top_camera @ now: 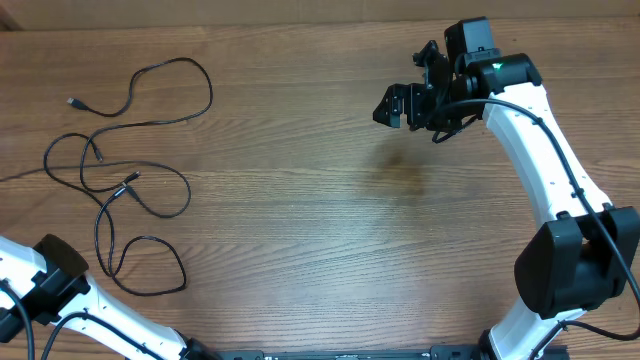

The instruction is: Untangle cables

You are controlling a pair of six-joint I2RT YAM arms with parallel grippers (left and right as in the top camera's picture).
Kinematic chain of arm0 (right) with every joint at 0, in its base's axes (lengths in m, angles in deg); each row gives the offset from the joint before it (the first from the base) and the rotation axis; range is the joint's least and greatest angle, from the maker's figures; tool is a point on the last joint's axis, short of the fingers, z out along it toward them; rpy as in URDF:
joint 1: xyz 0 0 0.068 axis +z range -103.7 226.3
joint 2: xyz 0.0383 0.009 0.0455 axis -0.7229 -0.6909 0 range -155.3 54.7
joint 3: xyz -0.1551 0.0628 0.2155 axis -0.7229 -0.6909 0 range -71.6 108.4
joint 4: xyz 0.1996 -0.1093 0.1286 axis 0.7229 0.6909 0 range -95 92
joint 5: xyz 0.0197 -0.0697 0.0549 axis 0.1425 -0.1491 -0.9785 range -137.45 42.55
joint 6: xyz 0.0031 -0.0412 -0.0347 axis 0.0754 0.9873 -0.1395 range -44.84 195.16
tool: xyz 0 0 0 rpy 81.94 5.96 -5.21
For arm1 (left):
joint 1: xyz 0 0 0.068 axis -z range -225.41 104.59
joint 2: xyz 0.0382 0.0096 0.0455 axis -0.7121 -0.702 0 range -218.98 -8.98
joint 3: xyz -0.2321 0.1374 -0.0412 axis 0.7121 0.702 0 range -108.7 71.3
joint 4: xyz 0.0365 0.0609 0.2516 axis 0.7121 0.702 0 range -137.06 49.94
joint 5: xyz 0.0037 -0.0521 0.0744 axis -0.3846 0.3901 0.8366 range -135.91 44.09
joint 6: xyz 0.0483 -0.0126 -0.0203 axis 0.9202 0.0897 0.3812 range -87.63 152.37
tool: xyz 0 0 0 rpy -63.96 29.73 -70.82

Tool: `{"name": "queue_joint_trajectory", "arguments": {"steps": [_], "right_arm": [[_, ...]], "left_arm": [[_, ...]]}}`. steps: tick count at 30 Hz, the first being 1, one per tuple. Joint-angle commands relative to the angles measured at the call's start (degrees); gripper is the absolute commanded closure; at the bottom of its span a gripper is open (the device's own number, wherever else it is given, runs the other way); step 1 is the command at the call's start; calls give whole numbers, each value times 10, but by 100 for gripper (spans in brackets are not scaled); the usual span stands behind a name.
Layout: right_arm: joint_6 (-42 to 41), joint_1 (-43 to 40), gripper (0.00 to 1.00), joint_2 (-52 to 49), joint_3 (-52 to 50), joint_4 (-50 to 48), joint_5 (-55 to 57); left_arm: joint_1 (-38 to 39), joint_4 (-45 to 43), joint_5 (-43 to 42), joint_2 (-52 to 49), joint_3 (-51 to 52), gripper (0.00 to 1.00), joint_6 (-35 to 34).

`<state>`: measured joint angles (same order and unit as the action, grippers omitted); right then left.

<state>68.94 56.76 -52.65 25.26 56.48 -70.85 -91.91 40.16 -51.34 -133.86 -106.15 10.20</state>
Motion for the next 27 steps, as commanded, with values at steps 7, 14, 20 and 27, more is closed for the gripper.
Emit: {"name": "queue_joint_trajectory", "arguments": {"steps": [7, 14, 20, 27], "right_arm": [[1, 3, 0, 7, 6, 8, 2], [1, 3, 0, 7, 26, 24, 2], [3, 3, 0, 7, 121, 97, 4], [3, 3, 0, 8, 281, 232, 55]], "left_arm": [[12, 12, -36, 7, 19, 0, 7], [19, 39, -91, 21, 16, 0, 11], [56, 56, -119, 67, 14, 0, 42], [118, 96, -120, 127, 14, 0, 46]]}}
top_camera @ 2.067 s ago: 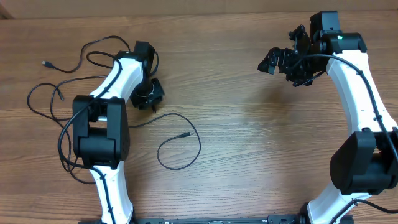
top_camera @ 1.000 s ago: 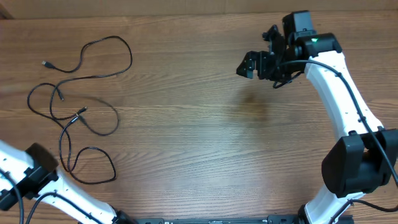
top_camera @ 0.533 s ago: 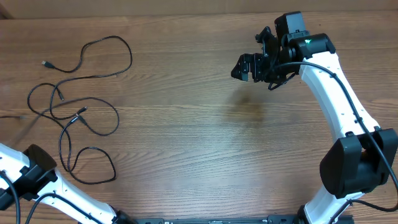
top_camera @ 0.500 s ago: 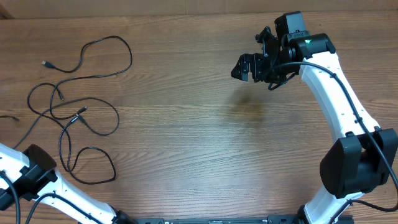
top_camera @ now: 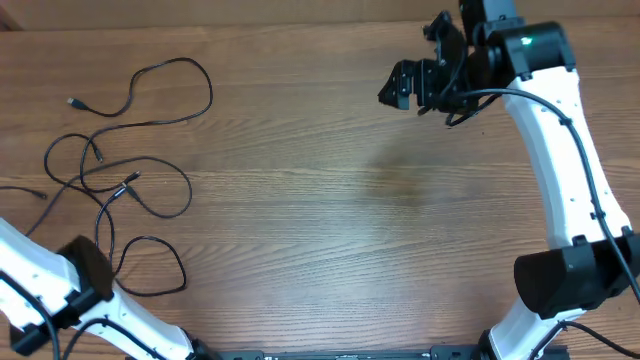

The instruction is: Untangle cables

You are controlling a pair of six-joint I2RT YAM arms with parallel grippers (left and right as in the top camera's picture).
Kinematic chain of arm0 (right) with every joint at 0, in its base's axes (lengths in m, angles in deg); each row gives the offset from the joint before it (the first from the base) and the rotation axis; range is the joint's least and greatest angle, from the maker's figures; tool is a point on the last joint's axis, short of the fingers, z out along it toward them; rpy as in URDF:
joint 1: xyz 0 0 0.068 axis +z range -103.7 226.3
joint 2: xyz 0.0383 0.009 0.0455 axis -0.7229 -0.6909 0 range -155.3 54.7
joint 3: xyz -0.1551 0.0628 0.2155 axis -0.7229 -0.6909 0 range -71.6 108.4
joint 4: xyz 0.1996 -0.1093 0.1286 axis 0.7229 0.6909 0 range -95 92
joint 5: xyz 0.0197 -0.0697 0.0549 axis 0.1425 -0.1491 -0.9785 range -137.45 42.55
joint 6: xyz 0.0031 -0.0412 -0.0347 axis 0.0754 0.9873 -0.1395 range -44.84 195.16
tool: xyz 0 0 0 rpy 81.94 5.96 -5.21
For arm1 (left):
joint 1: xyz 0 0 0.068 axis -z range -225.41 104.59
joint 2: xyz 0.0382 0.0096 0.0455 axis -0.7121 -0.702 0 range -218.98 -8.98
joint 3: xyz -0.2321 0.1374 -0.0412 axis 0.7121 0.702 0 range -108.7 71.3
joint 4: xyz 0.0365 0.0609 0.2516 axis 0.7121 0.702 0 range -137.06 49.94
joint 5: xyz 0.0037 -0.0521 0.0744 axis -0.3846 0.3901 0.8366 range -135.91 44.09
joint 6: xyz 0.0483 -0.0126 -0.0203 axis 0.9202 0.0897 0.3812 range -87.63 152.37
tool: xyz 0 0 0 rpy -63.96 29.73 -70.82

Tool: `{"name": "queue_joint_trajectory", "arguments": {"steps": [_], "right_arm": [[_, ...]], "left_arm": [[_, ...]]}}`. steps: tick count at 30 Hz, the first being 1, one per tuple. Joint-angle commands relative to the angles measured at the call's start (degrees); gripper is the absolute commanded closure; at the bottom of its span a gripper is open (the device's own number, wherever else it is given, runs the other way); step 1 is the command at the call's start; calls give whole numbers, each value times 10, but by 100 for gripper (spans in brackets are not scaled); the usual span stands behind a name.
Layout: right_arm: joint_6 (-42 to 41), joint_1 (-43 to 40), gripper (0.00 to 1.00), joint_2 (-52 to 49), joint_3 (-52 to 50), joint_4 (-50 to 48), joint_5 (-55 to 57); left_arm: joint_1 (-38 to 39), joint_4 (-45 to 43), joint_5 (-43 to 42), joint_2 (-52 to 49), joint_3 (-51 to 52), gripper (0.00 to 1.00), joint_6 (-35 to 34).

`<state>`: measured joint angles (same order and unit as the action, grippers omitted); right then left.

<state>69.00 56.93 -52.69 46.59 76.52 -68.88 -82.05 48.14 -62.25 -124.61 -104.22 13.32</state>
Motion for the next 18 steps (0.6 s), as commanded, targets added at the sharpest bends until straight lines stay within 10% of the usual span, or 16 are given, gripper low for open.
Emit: {"name": "queue_joint_trajectory", "arguments": {"steps": [1, 18], "right_arm": [[3, 1, 0, 9, 98, 56, 47], [2, 1, 0, 169, 249, 155, 91]], "left_arm": [[28, 16, -11, 38, -5, 0, 15], [38, 16, -11, 35, -5, 0, 15]]}}
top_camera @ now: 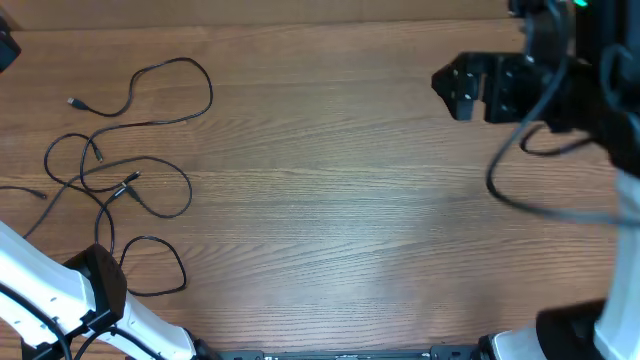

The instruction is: Untangle cables

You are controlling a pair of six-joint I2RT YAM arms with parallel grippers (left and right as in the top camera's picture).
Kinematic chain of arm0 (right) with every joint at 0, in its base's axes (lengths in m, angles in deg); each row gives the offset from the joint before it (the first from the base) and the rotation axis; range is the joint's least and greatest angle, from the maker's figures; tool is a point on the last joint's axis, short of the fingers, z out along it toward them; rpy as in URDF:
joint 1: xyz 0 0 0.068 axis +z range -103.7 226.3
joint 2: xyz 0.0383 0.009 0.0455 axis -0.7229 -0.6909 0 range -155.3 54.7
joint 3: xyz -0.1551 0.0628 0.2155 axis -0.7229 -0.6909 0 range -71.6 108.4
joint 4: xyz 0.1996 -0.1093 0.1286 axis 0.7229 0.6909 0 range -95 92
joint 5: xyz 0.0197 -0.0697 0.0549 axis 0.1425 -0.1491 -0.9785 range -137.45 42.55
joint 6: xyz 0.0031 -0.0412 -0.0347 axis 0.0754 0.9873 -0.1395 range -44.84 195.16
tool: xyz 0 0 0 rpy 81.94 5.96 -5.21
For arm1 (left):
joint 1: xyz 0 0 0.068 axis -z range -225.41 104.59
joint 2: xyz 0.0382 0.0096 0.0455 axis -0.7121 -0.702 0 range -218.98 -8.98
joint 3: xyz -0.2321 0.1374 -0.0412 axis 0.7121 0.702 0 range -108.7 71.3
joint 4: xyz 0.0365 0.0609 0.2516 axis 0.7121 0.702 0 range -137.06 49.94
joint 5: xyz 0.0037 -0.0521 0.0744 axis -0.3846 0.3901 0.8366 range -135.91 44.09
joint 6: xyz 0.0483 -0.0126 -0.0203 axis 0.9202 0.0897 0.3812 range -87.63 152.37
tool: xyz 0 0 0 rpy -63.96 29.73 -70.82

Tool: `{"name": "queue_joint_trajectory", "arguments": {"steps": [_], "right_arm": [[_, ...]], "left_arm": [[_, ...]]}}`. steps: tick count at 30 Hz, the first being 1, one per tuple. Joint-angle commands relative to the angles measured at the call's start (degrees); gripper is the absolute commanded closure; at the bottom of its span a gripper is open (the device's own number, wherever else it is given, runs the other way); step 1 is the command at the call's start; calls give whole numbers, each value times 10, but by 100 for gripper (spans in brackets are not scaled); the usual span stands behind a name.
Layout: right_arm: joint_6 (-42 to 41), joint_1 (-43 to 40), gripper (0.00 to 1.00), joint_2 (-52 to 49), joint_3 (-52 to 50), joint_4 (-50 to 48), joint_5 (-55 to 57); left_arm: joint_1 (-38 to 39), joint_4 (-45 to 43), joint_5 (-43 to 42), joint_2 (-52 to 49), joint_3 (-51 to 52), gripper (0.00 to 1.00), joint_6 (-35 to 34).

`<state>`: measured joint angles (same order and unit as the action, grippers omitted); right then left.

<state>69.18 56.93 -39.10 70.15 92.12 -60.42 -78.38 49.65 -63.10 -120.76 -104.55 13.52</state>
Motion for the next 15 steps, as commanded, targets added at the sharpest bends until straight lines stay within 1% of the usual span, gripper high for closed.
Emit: {"name": "queue_joint_trajectory", "arguments": {"steps": [1, 7, 8, 9, 15], "right_arm": [[1, 1, 0, 44, 13, -1, 7], [1, 1, 0, 53, 12, -1, 7], [3, 1, 0, 53, 11, -1, 12], [7, 1, 0, 53, 9, -1, 51], [18, 1, 0, 51, -3, -1, 63]], "left_arm": [[1, 1, -2, -4, -2, 0, 13], [1, 1, -2, -4, -2, 0, 13], [1, 1, -2, -4, -2, 0, 13], [1, 1, -2, -4, -2, 0, 13], [1, 1, -2, -4, -2, 0, 13]]}}
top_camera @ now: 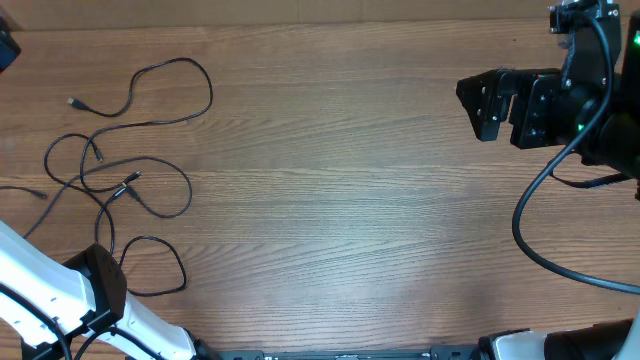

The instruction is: Untangle cables

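Several thin black cables (120, 170) lie looped over one another on the left part of the wooden table (330, 220). Their plug ends show at the upper left (72, 102), in the middle of the tangle (133, 177) and at the left edge (38, 193). My right gripper (482, 105) hangs high over the table's far right, large in the overhead view and far from the cables, with nothing visible in it. How its jaws stand is unclear. Of the left arm only a white link and a black joint (95, 285) show, beside the lowest cable loop; its gripper is out of frame.
A dark object (5, 45) juts in at the upper left corner. The right arm's own black cable (535, 240) hangs in a loop over the right side of the table.
The right gripper has shifted further right and a little lower in the overhead view. The left arm and the cables lie as before.
At first the right gripper hung over the back of the table right of centre, and one cable ran off the left edge. Then a plug end lay at the left edge and the left arm's joint stood nearer the lowest loop. The right gripper has since moved to the far right.
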You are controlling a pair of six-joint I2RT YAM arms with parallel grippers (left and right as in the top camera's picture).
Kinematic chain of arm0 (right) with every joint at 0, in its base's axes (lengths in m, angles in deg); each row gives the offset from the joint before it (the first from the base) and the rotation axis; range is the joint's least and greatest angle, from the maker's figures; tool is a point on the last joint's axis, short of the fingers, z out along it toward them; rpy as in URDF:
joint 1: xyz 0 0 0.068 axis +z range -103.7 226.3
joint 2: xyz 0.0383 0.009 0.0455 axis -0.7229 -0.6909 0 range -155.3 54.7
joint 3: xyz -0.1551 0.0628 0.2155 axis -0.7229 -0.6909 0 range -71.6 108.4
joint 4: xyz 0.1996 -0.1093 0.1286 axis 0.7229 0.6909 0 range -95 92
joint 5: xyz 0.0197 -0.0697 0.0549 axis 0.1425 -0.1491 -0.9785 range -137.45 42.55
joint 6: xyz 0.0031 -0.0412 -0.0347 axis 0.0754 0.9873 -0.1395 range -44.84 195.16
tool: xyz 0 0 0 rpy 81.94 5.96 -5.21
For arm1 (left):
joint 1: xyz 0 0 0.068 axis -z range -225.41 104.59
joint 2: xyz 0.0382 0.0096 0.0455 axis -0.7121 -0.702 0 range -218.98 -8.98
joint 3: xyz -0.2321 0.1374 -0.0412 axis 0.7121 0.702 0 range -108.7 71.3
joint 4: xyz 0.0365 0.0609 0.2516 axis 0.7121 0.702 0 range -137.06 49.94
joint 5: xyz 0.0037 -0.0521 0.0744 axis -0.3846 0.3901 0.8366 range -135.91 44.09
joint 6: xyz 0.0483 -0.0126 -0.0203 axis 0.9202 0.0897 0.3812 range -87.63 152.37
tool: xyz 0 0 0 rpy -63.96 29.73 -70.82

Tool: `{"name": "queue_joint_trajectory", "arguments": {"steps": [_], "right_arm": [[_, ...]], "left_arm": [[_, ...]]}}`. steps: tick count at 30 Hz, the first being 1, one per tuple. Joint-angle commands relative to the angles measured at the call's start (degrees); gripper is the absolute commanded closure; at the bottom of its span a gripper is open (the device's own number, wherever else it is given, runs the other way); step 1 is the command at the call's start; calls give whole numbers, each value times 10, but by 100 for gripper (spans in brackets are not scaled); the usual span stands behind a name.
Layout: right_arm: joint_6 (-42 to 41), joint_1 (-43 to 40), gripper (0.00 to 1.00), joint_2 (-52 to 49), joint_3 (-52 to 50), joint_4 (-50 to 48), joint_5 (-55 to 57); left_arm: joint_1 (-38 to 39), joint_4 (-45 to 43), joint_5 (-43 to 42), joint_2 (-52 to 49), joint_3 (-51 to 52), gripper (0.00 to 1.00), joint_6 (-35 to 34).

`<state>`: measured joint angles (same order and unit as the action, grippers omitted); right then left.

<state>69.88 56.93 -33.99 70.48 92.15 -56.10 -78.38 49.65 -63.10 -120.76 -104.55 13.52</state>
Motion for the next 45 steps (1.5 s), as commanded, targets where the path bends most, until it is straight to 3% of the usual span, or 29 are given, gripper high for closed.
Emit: {"name": "queue_joint_trajectory", "arguments": {"steps": [1, 4, 9, 19, 28, 36, 45], "right_arm": [[11, 1, 0, 0, -12, -1, 20], [11, 1, 0, 12, -34, -25, 22], [11, 1, 0, 116, -190, -184, 26], [11, -27, 0, 458, -747, -623, 41], [11, -78, 0, 709, -1137, -920, 56], [11, -78, 0, 821, -1340, -1073, 81], [11, -78, 0, 864, -1416, -1074, 91]], "left_arm": [[1, 1, -2, -4, -2, 0, 13], [1, 1, -2, -4, -2, 0, 13], [1, 1, -2, -4, -2, 0, 13], [1, 1, -2, -4, -2, 0, 13], [1, 1, -2, -4, -2, 0, 13], [1, 1, -2, -4, -2, 0, 13], [1, 1, -2, -4, -2, 0, 13]]}}
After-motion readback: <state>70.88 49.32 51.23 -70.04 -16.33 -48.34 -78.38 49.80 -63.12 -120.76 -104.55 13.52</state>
